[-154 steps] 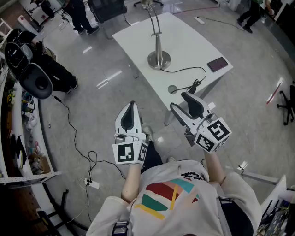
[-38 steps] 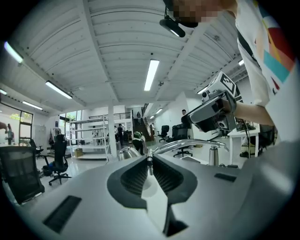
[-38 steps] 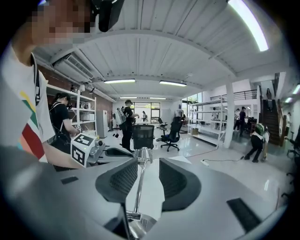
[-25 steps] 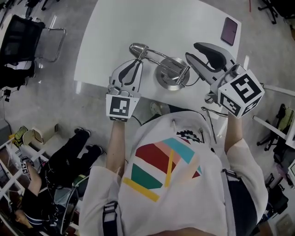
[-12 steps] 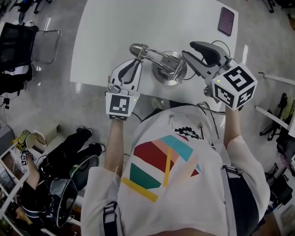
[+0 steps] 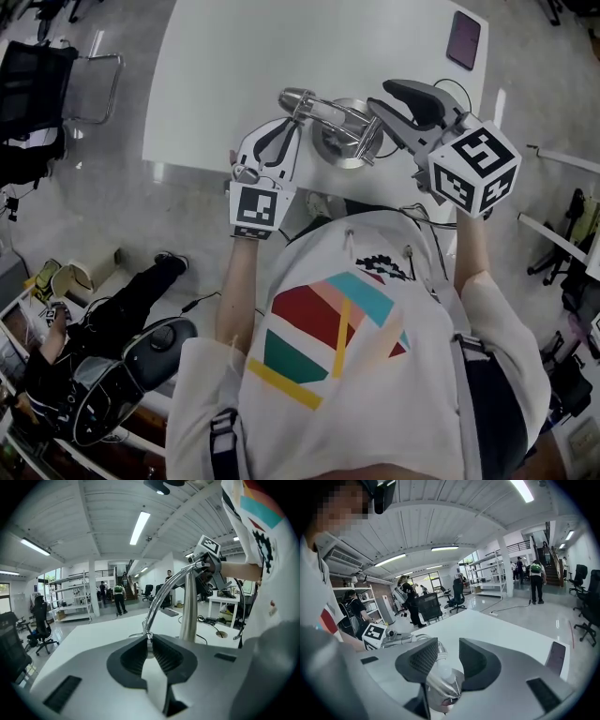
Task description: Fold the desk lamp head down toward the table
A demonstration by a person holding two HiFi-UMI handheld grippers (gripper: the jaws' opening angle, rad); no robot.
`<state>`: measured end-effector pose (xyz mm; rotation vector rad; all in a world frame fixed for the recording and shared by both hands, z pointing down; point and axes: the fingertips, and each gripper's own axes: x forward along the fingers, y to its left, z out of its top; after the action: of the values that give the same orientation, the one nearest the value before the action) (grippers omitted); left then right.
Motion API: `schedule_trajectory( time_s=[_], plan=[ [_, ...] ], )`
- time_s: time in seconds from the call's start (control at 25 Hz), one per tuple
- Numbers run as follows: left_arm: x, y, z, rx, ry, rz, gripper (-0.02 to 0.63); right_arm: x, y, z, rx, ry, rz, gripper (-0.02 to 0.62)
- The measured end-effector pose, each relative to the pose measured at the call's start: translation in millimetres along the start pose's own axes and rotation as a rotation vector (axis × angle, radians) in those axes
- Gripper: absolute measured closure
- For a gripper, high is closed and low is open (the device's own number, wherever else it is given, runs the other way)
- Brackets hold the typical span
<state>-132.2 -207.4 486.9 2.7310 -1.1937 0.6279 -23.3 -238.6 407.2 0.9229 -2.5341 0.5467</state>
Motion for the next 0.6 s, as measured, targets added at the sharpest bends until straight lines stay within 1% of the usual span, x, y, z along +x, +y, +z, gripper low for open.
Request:
schedule_trajectory(
  time_s=[0.2,0.32,0.4,0.48,0.56,0.6],
  plan=[
    [0.1,-3.9,-0.8,0.015,0.009,0.002,0.525,-3.3,-0.1,3.6,-0.009,-0.019,-0.017,0.446],
    [-2.9,-0.8,0.4,0.010,0.017,0.011,0.525,-5.5,2.8,9.7,-0.029,-0.029,-0.039,0.446],
    [-6.6,1.9,-0.2,-0.036,-0.001,0.030,0.525,-7.0,5.6,12.8,-0.035,-0.040,-0.054,0.446],
    [-13.6,6.0,-1.0,-0.132,-0.050,0.054,0.523,-9.1,7.8,15.7,-0.030,-0.062,-0.068,0.445],
    [-27.2,14.0,-0.1,-0.208,-0.105,0.100,0.524,-12.3,9.9,20.3,-0.019,-0.095,-0.082,0.445],
    [-34.1,19.1,1.5,-0.225,-0.125,0.128,0.525,-14.6,10.8,23.2,-0.018,-0.111,-0.090,0.446]
  ],
)
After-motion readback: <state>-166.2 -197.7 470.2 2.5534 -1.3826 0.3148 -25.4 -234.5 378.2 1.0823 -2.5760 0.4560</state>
